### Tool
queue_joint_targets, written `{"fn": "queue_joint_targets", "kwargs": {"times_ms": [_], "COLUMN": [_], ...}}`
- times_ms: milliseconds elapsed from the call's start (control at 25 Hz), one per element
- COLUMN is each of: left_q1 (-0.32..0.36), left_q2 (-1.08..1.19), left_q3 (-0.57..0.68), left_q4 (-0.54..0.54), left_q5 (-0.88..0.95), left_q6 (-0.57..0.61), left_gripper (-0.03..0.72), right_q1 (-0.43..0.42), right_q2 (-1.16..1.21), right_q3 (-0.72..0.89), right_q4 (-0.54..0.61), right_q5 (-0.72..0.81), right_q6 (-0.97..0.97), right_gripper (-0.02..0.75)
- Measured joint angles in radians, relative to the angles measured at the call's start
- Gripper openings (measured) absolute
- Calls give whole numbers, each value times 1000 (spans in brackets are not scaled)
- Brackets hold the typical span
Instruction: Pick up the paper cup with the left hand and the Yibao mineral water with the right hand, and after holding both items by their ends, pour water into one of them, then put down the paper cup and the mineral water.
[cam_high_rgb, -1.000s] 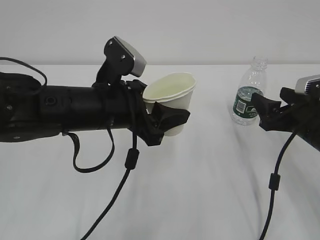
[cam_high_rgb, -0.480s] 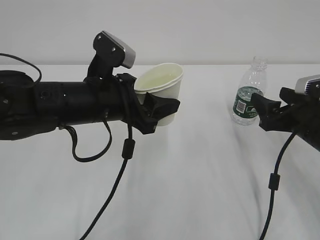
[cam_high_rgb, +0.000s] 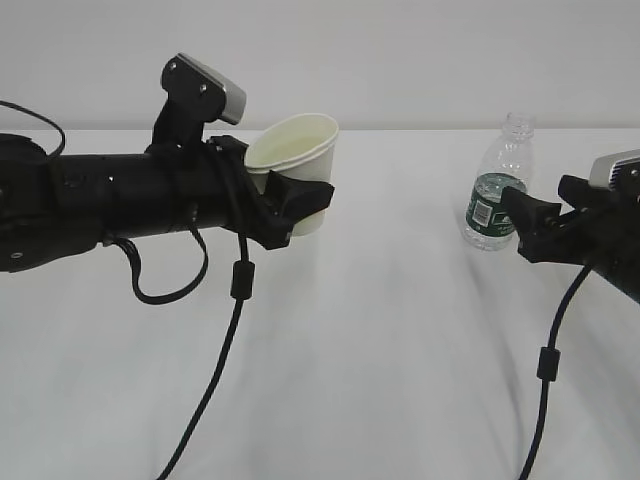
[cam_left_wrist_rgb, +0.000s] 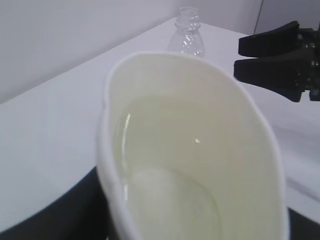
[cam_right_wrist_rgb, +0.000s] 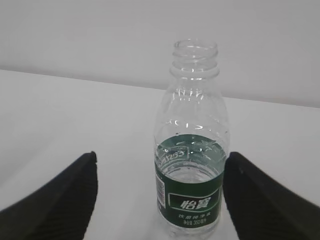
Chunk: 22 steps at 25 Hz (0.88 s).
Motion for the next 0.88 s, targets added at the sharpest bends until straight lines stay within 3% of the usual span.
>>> {"fn": "queue_joint_targets", "kwargs": {"times_ms": [880], "left_q1": [130], "left_q2": [5], "left_q3": [0], "left_q4": [-4], "left_q5": [2], "left_q6": [0], "left_gripper": [419], "right_q1": [0], "right_q2": [0], "right_q3": [0], "right_q4": [0], "right_q5": [0], "right_q6": [2], "right_gripper": [592]}}
